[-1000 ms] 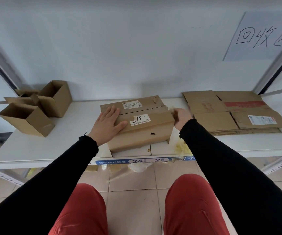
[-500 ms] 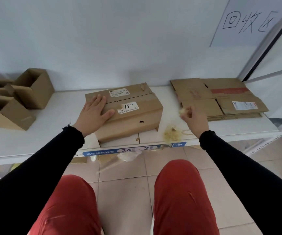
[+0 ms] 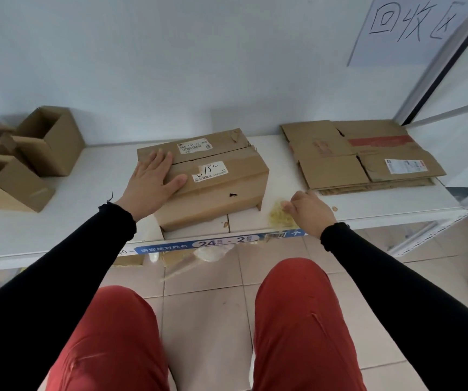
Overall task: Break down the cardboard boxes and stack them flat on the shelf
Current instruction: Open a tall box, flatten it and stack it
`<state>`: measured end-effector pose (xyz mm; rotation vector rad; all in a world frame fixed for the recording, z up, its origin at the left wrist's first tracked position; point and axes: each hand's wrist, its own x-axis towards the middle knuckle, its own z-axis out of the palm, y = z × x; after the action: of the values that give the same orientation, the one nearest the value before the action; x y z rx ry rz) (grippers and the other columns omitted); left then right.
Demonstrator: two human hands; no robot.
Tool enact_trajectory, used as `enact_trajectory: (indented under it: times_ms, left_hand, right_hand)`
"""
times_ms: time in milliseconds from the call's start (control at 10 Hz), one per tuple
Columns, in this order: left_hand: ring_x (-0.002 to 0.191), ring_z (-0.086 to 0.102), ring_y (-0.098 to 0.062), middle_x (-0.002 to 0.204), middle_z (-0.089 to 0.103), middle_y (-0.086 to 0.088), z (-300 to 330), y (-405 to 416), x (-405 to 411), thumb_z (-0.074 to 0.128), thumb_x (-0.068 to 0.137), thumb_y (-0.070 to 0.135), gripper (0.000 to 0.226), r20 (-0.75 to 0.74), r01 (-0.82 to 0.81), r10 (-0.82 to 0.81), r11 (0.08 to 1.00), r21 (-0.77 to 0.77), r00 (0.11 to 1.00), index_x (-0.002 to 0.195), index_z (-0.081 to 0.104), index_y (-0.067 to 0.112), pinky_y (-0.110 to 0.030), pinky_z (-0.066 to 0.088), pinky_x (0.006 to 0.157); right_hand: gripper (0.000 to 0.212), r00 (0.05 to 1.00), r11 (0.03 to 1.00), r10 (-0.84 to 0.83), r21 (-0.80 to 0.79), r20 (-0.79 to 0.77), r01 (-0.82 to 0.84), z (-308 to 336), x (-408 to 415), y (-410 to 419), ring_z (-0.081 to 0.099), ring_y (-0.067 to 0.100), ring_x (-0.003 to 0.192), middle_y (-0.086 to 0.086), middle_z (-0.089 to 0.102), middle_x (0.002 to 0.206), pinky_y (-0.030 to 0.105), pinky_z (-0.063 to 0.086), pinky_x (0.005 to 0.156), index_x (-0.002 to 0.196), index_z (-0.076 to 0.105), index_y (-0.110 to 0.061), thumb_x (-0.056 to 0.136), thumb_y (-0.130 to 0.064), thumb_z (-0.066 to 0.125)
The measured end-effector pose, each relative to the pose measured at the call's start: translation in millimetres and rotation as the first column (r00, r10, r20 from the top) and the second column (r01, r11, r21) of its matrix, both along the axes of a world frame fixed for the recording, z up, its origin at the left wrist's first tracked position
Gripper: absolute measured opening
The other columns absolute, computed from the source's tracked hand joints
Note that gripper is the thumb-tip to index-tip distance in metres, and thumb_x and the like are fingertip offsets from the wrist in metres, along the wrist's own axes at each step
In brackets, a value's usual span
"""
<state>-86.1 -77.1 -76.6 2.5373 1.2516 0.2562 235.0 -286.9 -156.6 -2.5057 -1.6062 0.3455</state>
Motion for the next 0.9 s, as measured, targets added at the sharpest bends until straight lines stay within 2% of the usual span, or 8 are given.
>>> enact_trajectory:
  times_ms: [200, 300, 400, 500, 600, 700, 800, 900]
  left_hand:
    - [0.155, -0.001, -0.017, 0.169, 0.007, -0.003, 0, 0, 0, 0.038, 0.102, 0.056, 0.074, 0.0, 0.002, -0.002, 1.0, -0.003, 1.0, 0.161, 0.015, 0.017, -0.037, -0.001, 0.125]
    - [0.155, 0.0, -0.017, 0.169, 0.007, -0.003, 2, -1, 0, 0.038, 0.102, 0.056, 0.074, -0.004, 0.002, -0.002, 1.0, -0.008, 1.0, 0.161, 0.015, 0.017, -0.037, -0.001, 0.125]
    - [0.155, 0.0, -0.017, 0.169, 0.007, -0.003, 2, 0, -2, 0.039, 0.102, 0.056, 0.075, -0.004, 0.002, -0.002, 1.0, -0.016, 1.0, 0.16, 0.015, 0.017, -0.038, 0.0, 0.125]
    - [0.155, -0.001, -0.016, 0.169, 0.007, -0.003, 1, 0, -2, 0.04, 0.101, 0.057, 0.075, 0.009, 0.002, -0.002, 1.0, -0.023, 1.0, 0.16, 0.016, 0.017, -0.038, 0.0, 0.125]
    - [0.155, -0.001, -0.016, 0.169, 0.007, -0.003, 1, 0, -2, 0.039, 0.101, 0.057, 0.075, 0.006, 0.005, -0.005, 1.0, -0.025, 1.0, 0.16, 0.015, 0.017, -0.038, -0.001, 0.125]
    - [0.155, -0.001, -0.016, 0.169, 0.006, -0.002, 0, 2, -3, 0.038, 0.101, 0.058, 0.075, 0.005, 0.004, -0.004, 1.0, -0.03, 1.0, 0.161, 0.015, 0.017, -0.038, -0.001, 0.125]
    - [0.155, -0.002, -0.016, 0.169, 0.006, -0.002, 1, 3, -4, 0.038, 0.101, 0.058, 0.076, 0.005, 0.003, -0.003, 0.999, -0.037, 1.0, 0.161, 0.014, 0.018, -0.038, -0.001, 0.125]
    - [0.155, -0.002, -0.015, 0.169, 0.005, -0.001, 3, 2, -4, 0.04, 0.101, 0.057, 0.076, 0.019, 0.001, 0.0, 0.999, -0.046, 1.0, 0.161, 0.014, 0.018, -0.038, -0.001, 0.125]
  right_hand:
    - [0.053, 0.974, 0.997, 0.056, -0.072, 0.22, -0.041, -15, -22, -2, 0.047, 0.023, 0.114, 0.007, 0.058, 0.113, 0.036, 0.048, 0.09, 0.108, 0.071, -0.009, 0.101, -0.054, 0.044]
    - [0.051, 0.979, 0.996, 0.027, -0.083, 0.2, -0.01, -16, -17, 2, 0.043, 0.027, 0.116, 0.01, 0.057, 0.119, 0.034, 0.04, 0.099, 0.113, 0.071, -0.011, 0.1, -0.054, 0.046]
    - [0.061, 0.989, 0.991, -0.126, -0.062, -0.083, 0.121, -16, -13, -1, 0.049, 0.033, 0.115, 0.015, 0.059, 0.121, 0.041, 0.043, 0.099, 0.125, 0.067, -0.009, 0.092, -0.059, 0.059]
    - [0.069, 0.908, 0.976, -0.216, -0.042, -0.36, 0.215, -16, -12, -11, 0.061, 0.032, 0.103, 0.014, 0.066, 0.11, 0.041, 0.05, 0.087, 0.116, 0.068, -0.007, 0.081, -0.066, 0.067]
    - [0.082, 0.857, 0.968, -0.217, 0.012, -0.467, 0.252, -13, -17, -19, 0.061, 0.028, 0.099, 0.009, 0.064, 0.112, 0.037, 0.047, 0.081, 0.138, 0.051, -0.011, 0.083, -0.073, 0.054]
    - [0.081, 0.714, 0.927, -0.28, 0.011, -0.642, 0.374, -10, -10, -19, 0.055, 0.03, 0.125, 0.012, 0.058, 0.134, 0.045, 0.042, 0.109, 0.162, 0.004, -0.021, 0.1, -0.056, 0.042]
    - [0.078, 0.617, 0.864, -0.363, -0.003, -0.698, 0.504, -7, -3, -11, 0.043, 0.031, 0.14, 0.012, 0.045, 0.154, 0.049, 0.033, 0.117, 0.159, 0.023, -0.017, 0.094, -0.059, 0.035]
    - [0.062, 0.802, 0.887, -0.371, 0.076, -0.467, 0.455, 9, -10, 1, 0.032, 0.034, 0.145, 0.015, 0.039, 0.157, 0.047, 0.028, 0.115, 0.154, 0.035, -0.01, 0.105, -0.047, 0.033]
